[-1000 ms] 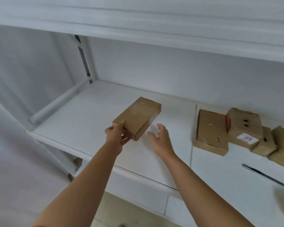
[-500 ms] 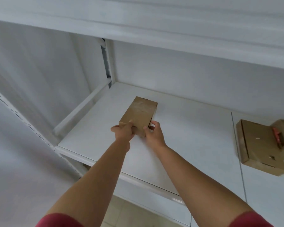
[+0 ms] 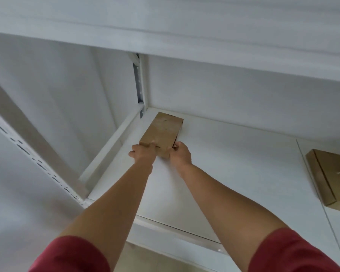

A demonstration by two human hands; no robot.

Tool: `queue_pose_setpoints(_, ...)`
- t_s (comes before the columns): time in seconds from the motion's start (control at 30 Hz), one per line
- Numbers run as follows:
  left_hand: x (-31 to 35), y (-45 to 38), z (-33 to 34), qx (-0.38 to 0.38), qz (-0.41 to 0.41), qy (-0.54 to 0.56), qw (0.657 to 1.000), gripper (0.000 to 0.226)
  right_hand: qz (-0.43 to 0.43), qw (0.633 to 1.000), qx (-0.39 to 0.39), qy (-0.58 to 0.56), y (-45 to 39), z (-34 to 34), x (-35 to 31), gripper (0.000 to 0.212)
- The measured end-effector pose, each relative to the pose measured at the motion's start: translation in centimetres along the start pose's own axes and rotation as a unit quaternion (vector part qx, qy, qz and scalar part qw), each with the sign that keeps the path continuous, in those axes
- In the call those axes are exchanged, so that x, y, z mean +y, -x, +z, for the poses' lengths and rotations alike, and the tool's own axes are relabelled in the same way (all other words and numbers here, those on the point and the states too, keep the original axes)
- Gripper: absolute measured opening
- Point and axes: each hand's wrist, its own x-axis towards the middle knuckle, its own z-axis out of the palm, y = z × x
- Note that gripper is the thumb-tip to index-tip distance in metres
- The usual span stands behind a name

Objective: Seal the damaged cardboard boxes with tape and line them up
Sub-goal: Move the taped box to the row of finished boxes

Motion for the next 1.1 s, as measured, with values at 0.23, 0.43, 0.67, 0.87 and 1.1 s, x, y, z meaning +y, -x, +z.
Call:
queue_pose_setpoints(0.23,-1.3,-1.5,-1.0,-0.024,-0.015,0.039,0.999,0.073,0.009,1.000,0.015,0.018,-0.2,2.6,0.3,0.031)
queue_pose_setpoints(0.43,-0.9,1.2,0.3,0.065,0.050,0.045,0.996,0.083,0.045,0.999,0.019,-0.018,0.7,1.5,0.6,0.055)
queue_pose_setpoints(0.67,-0.1,8.4,6.5,0.028,0.235,0.004,0.972,0.049,0.064,0.996,0.054,-0.027,2.8,-6.9,4.2,0.048)
queue_pose_setpoints(0.87,-1.0,16.4,15.3,-0.104,0.240,-0.033,0.965,0.015,0.068,0.988,0.126,-0.050,5.5,-19.6,10.8,0.038)
queue_pose_setpoints(1.1,-3.4,28.8,25.0,-0.223,0.273,-0.074,0.933,0.031,0.029,0.983,0.179,-0.003,10.1,-33.6,18.8,0.028)
